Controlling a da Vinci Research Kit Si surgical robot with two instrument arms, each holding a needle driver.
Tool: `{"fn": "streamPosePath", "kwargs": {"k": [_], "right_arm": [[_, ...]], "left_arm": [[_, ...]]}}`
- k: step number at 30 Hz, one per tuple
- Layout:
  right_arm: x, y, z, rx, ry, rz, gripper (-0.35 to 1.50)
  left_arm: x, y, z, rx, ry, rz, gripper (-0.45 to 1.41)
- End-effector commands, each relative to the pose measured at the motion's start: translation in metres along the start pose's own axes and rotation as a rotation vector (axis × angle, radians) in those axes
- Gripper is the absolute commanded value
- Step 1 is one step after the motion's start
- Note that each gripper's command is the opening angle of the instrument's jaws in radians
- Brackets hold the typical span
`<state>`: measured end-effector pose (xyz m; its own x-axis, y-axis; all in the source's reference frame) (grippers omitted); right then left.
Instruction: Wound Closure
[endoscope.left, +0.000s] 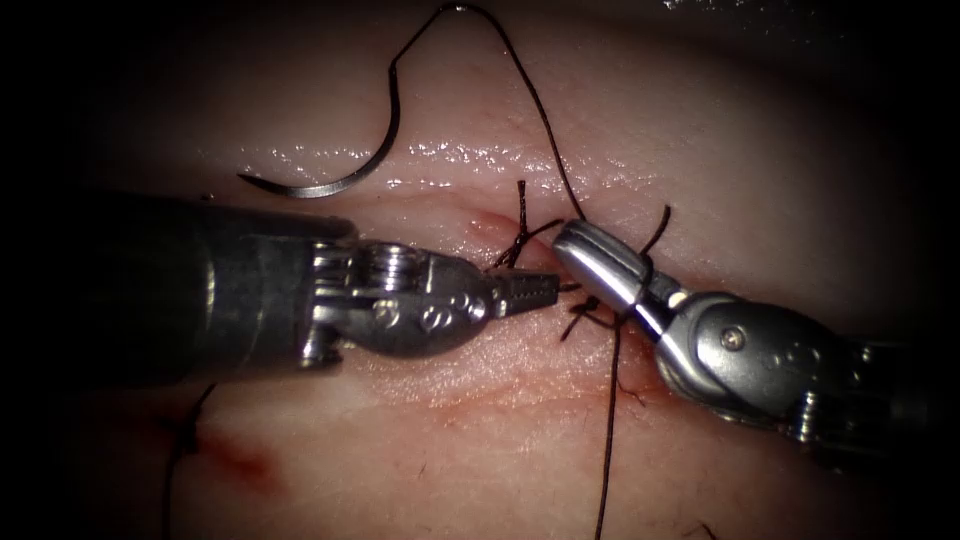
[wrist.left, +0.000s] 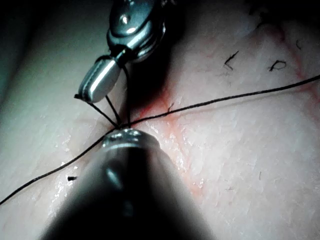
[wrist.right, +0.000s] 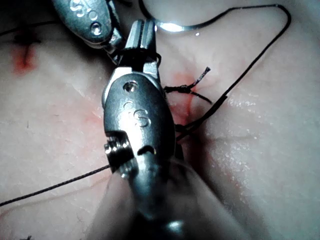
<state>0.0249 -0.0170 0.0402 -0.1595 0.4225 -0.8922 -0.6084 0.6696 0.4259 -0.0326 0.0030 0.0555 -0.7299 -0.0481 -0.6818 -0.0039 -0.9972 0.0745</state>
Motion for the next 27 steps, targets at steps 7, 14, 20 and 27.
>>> {"fn": "streamPosePath", "kwargs": {"k": [7, 14, 20, 27], "right_arm": [[-0.0033, -0.0009, -0.0002, -0.118, -0.059, 0.156, 0.66], [-0.0048, -0.0010, -0.0020, -0.229, -0.060, 0.213, 0.74], [-0.0059, -0.0012, -0.0036, -0.314, -0.041, 0.270, 0.58], [-0.0064, 0.0008, -0.0045, -0.398, -0.003, 0.388, 0.58]], "left_arm": [[0.0015, 0.0028, 0.0016, -0.014, -0.003, 0.018, -0.45], [0.0025, 0.0023, 0.0004, -0.025, 0.005, 0.009, -0.45], [0.0030, 0.0021, 0.0004, -0.026, 0.007, 0.004, -0.45], [0.0032, 0.0022, 0.0005, -0.026, 0.007, -0.002, -0.45]]}}
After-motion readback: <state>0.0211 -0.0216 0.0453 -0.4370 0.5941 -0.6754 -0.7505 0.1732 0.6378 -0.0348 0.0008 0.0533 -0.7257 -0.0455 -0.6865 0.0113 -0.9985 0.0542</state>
